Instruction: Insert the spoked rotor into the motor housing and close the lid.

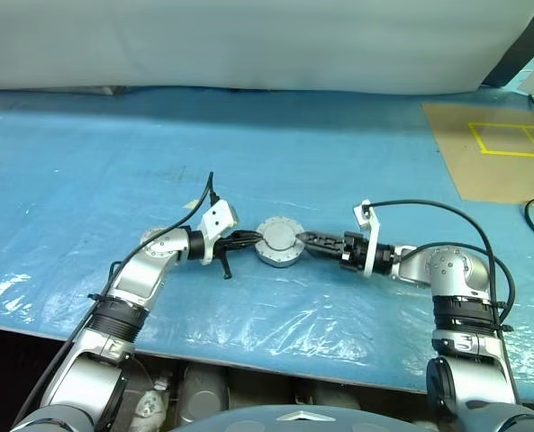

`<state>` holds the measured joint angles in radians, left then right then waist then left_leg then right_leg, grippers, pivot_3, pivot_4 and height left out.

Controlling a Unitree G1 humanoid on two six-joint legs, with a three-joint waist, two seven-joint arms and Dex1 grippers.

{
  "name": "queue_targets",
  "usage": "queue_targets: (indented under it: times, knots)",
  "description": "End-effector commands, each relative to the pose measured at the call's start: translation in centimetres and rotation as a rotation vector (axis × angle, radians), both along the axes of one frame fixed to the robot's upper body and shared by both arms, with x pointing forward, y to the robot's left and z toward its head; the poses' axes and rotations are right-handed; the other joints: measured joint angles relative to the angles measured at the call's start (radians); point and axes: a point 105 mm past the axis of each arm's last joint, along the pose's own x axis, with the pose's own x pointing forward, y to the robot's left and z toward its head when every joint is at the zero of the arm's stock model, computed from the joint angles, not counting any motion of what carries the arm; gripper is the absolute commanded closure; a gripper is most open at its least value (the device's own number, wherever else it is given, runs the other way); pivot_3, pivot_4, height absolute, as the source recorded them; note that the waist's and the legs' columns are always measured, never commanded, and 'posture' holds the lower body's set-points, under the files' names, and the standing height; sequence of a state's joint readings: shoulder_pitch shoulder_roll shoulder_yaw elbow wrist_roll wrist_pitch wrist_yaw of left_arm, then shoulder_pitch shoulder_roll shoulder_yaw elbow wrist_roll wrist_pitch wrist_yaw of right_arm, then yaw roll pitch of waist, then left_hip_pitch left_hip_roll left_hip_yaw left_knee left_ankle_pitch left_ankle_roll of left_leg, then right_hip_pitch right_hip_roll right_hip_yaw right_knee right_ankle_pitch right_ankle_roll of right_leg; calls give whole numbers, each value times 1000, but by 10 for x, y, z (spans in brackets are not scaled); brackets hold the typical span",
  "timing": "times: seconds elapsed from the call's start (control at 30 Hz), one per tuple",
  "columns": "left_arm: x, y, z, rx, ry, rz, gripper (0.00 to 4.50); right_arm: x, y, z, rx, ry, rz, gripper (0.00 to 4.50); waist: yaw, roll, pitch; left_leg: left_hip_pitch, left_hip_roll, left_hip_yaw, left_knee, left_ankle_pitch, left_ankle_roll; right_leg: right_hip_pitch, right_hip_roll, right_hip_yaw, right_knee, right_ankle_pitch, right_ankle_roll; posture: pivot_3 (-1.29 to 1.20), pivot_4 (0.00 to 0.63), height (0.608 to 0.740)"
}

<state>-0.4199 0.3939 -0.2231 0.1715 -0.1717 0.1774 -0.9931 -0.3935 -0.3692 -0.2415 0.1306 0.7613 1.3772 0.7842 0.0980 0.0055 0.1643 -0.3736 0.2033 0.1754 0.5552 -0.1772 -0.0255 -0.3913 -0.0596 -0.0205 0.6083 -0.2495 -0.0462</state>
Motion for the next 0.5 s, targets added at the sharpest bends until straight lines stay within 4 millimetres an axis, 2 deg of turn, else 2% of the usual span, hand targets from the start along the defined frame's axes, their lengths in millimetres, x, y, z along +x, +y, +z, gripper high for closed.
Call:
queue_targets:
  times: [0.03, 0.13, 0.33, 0.5]
  knots:
    - [-3, 4, -14, 37, 41, 15, 4500, -6, -9, -2, -43, -3, 8, 17, 0, 0, 0, 1, 0, 0, 0, 0, 0, 0, 0, 0, 0, 0, 0, 0, 150, 740]
    - [-5, 4, -15, 37, 44, 15, 4500, -9, -11, -9, -70, 12, 12, 17, 1, 0, 0, 2, 0, 0, 0, 0, 0, 3, 0, 0, -1, 0, 0, 0, 150, 740]
    - [-3, 5, -17, 38, 43, 22, 4500, -9, 5, -18, -57, 27, 0, 17, -1, -1, -1, 5, 0, 0, -2, 0, 0, 4, 0, 0, -2, 0, 0, 0, 150, 740]
    - [-2, 7, -19, 45, 43, 18, 4500, 5, 10, -23, -43, 35, -81, 17, -2, -1, -1, 6, 0, 0, -2, 0, 0, 4, 0, 1, -1, 0, 0, 0, 150, 740]
